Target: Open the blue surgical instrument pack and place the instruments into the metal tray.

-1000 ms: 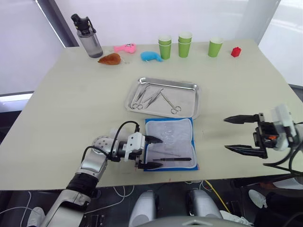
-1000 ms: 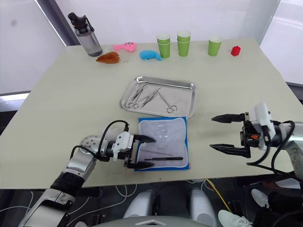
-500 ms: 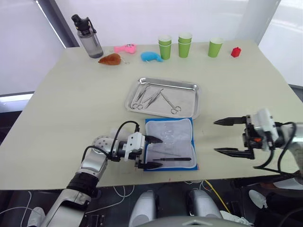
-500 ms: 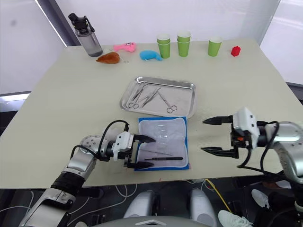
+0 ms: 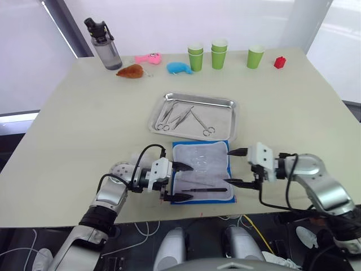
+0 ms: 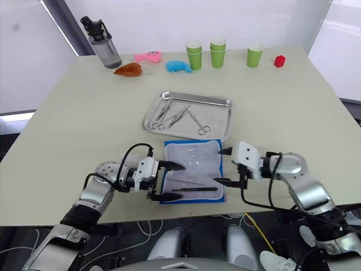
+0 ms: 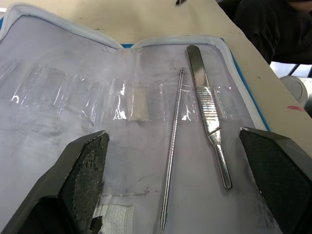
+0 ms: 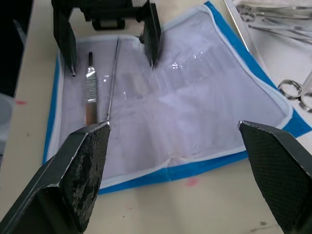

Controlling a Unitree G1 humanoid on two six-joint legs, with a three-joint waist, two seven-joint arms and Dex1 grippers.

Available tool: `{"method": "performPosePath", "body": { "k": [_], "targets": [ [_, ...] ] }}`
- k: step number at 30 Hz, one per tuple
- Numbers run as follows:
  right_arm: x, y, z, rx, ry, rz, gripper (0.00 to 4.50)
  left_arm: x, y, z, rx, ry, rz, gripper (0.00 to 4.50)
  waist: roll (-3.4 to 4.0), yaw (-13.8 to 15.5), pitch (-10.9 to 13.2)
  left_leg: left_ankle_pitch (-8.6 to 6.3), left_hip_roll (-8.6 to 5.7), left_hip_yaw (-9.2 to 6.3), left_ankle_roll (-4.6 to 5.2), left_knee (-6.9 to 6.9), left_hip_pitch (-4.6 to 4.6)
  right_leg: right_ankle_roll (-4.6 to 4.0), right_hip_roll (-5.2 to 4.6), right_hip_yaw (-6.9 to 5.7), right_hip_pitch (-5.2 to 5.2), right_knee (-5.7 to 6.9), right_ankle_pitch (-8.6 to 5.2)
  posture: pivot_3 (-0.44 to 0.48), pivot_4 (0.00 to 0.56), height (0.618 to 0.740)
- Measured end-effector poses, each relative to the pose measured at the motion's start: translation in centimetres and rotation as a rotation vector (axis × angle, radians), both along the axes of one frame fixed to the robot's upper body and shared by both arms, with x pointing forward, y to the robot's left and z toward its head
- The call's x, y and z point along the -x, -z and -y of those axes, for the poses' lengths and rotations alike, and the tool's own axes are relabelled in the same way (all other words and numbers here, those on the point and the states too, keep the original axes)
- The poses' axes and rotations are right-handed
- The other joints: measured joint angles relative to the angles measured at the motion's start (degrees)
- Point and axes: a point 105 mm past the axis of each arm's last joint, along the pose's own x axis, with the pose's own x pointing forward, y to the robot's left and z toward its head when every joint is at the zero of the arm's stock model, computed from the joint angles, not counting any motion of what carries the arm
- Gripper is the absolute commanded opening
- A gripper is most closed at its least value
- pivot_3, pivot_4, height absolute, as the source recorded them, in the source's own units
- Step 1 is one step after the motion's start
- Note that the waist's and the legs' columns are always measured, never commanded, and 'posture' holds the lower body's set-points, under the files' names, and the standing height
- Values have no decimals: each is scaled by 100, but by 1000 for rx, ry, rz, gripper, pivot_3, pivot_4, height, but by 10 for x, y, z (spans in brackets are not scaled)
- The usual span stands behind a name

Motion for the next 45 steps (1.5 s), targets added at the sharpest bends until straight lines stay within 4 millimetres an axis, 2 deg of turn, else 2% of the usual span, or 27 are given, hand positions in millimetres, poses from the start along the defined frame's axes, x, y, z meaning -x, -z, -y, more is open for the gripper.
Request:
{"method": "performPosePath", "body": {
  "k": [3,5,11,19,20,22,23,24,25,26,27,28,29,45],
  "targets": [
    [1,13,-22,5,-28,-15,4384,0,0,0,0,1,0,4500,8,-2,-7,0,0,0,0,0,0,0,1,1,0,1,0,0,150,734],
    [0,17,-27,11,-31,-15,4384,0,0,1,1,3,1,4500,15,0,-13,0,0,1,0,1,-1,0,1,1,0,0,0,0,150,734],
    [-1,27,-31,47,-42,-26,4384,0,0,0,0,3,1,4500,10,-3,-20,0,0,0,0,2,2,-1,2,1,2,1,0,0,150,734],
    [-7,29,-32,93,-82,29,4384,0,0,0,-1,0,-4,4500,5,-5,-36,0,0,0,0,2,5,-1,3,1,4,1,0,0,150,734],
    [-7,30,-32,91,-80,25,3861,0,0,0,-1,-1,-5,4500,3,-5,-42,0,0,0,0,2,5,-1,3,2,5,1,0,0,150,734],
    [-5,32,-33,94,-90,14,3114,0,1,0,-2,-3,-7,4500,1,-5,-51,0,0,2,0,2,6,-1,3,3,5,2,0,0,150,734],
    [-4,34,-34,96,-99,6,2435,0,1,-1,-3,-5,-9,4500,-1,-8,-58,0,0,3,0,2,8,-1,3,5,6,2,0,0,150,734],
    [-3,35,-35,98,-105,1,2081,0,1,-1,-4,-7,-11,4500,-1,-9,-61,0,0,3,0,2,10,-1,3,5,6,2,0,0,150,734],
    [-1,37,-35,103,-119,-11,1465,0,2,-1,-5,-10,-13,4500,-4,-11,-65,0,0,3,0,3,16,-1,2,5,7,2,0,0,150,734],
    [-1,38,-35,105,-120,-14,1270,0,2,-1,-5,-11,-13,4500,-6,-11,-67,0,1,3,0,3,17,-1,2,6,8,2,0,0,150,734],
    [1,39,-35,109,-129,-19,676,0,2,-1,-6,-11,-13,4500,-7,-12,-70,0,1,4,0,3,19,-1,2,6,9,2,0,0,150,734],
    [3,39,-35,114,-142,-24,483,0,2,-1,-6,-12,-14,4500,-8,-12,-71,0,1,5,0,3,21,-1,2,7,11,2,0,0,150,734],
    [5,40,-35,120,-155,-28,47,0,2,-1,-6,-12,-14,4500,-9,-12,-72,0,1,5,0,2,25,-1,2,7,14,2,0,0,150,734],
    [10,39,-29,133,-183,-44,47,1,3,-1,-7,-12,-17,4500,-17,-9,-73,-1,1,14,0,-5,55,-1,0,18,34,1,-1,0,150,734]
  ]
}}
